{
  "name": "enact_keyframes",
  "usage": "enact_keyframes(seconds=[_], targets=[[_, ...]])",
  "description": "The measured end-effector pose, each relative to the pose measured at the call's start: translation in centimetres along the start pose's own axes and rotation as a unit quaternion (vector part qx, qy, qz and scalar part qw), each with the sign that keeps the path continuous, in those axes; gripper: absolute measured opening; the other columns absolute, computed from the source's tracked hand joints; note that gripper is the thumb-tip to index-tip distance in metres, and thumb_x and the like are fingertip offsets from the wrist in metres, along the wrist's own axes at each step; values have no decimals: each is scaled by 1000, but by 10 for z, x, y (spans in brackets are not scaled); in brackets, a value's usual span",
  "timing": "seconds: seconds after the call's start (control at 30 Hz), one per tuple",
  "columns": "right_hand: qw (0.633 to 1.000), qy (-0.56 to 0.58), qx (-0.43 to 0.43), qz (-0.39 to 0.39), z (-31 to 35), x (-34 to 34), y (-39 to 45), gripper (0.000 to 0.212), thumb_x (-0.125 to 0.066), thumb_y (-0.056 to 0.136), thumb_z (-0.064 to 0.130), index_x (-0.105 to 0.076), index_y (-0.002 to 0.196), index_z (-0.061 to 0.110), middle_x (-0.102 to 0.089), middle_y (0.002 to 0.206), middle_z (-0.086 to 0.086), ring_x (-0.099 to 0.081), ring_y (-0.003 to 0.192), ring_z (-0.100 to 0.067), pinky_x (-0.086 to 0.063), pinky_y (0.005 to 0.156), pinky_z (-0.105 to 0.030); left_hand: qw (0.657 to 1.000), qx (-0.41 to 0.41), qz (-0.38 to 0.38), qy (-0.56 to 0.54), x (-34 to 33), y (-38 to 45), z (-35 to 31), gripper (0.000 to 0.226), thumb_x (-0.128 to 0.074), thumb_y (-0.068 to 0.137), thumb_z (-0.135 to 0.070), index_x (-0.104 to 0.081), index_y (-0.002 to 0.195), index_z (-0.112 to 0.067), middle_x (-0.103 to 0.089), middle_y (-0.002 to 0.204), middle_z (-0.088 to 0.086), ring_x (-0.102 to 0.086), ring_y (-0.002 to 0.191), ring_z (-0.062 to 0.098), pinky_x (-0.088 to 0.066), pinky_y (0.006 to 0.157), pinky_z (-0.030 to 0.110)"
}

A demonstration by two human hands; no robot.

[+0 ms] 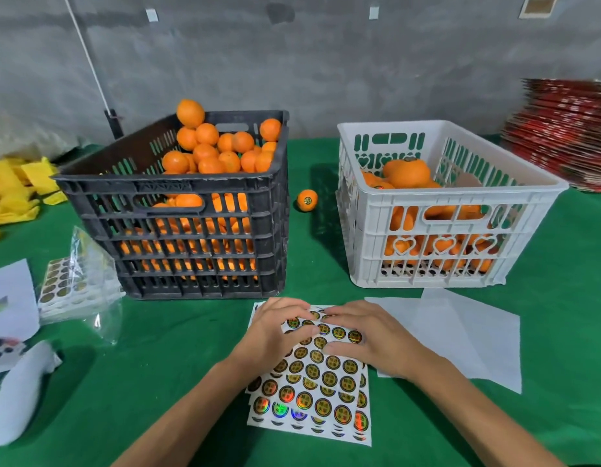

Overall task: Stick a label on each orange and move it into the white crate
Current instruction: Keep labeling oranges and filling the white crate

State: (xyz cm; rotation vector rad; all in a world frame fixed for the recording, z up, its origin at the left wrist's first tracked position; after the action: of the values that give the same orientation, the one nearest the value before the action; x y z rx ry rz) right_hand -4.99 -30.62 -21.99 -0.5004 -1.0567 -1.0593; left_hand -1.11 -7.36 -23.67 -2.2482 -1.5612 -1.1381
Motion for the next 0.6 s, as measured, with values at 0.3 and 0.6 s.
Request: enact_keyframes(seconds=[0.3,0.6], targets=[[994,-7,30,-102,10,-9,10,27,-66,99,35,-74,123,26,-71,115,15,-57,99,-7,-47,92,-31,1000,0,15,14,-2,-3,8,30,-51,105,-45,-72,124,-37,-57,131,-30,-41,135,0,-28,119,39],[990,70,0,-126,3,-19,8,37,-68,92,47,-75,120,26,-64,114,19,-52,105,1,-45,93,-25,1000,-17,-17,-1,-4,-2,12,18,-61,101,-42,-75,111,-39,-63,121,-29,-52,126,2,-35,115,40]])
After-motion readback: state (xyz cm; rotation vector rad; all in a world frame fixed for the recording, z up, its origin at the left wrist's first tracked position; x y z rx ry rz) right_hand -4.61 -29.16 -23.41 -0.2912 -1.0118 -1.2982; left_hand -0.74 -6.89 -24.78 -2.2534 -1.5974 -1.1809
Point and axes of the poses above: each hand's wrist, its own y-axis towards the middle knuckle, its own x-axis out of the back of the hand, z = x × y, the point moved 1 cm from there along y, towards the middle knuckle
